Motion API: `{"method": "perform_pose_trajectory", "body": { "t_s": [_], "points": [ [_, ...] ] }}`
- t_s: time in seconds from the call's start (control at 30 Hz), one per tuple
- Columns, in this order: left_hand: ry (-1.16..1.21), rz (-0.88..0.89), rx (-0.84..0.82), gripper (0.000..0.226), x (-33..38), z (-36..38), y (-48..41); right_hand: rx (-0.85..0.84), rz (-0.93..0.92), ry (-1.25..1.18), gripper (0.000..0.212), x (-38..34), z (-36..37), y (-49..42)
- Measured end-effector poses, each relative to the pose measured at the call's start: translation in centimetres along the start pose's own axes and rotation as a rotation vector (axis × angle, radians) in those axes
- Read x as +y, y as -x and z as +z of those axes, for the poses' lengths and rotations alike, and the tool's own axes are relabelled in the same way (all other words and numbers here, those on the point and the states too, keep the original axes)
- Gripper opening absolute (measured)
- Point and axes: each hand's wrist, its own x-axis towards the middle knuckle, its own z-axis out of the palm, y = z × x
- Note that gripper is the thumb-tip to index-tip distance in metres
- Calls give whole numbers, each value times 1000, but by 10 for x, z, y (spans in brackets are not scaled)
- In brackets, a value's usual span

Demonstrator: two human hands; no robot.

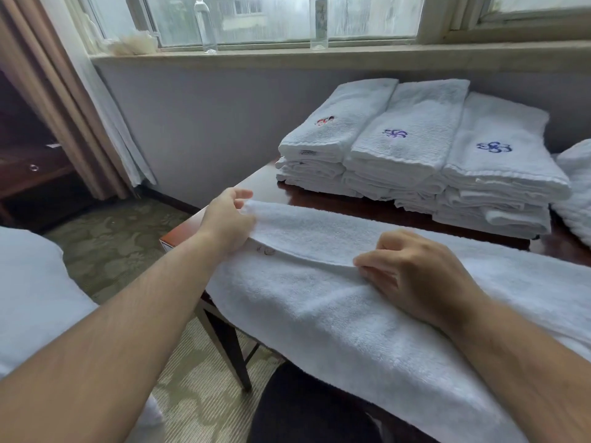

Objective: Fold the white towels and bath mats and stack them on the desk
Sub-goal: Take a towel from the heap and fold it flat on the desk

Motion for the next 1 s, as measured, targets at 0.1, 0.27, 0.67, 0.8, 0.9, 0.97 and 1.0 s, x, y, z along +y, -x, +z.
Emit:
{"method": "perform_pose_trajectory", "body": {
  "t_s": [0.1, 0.27, 0.67, 0.8, 0.9, 0.97, 1.0],
  "points": [
    [-138, 87, 26, 48, -1, 1, 5, -59, 16, -44, 6, 0, 0, 1],
    [-307, -66, 78, 63, 2, -1, 10, -102, 62, -106, 15, 2, 1, 3],
    [-76, 46, 24, 16, -4, -9, 16, -111, 190, -181, 12, 5, 6, 4],
    [-240, 103, 70, 19, -11, -3, 17, -128, 283, -313, 13, 11, 5, 0],
    [-327, 66, 126, 29, -14, 2, 16, -172, 298, -347, 16, 11, 4, -1],
    [-374, 26, 125, 33, -15, 1, 18, -199, 312, -357, 17, 11, 2, 0],
    [-385, 14, 113, 34, -16, -1, 20, -215, 314, -343, 16, 11, 1, 1]
  ]
}}
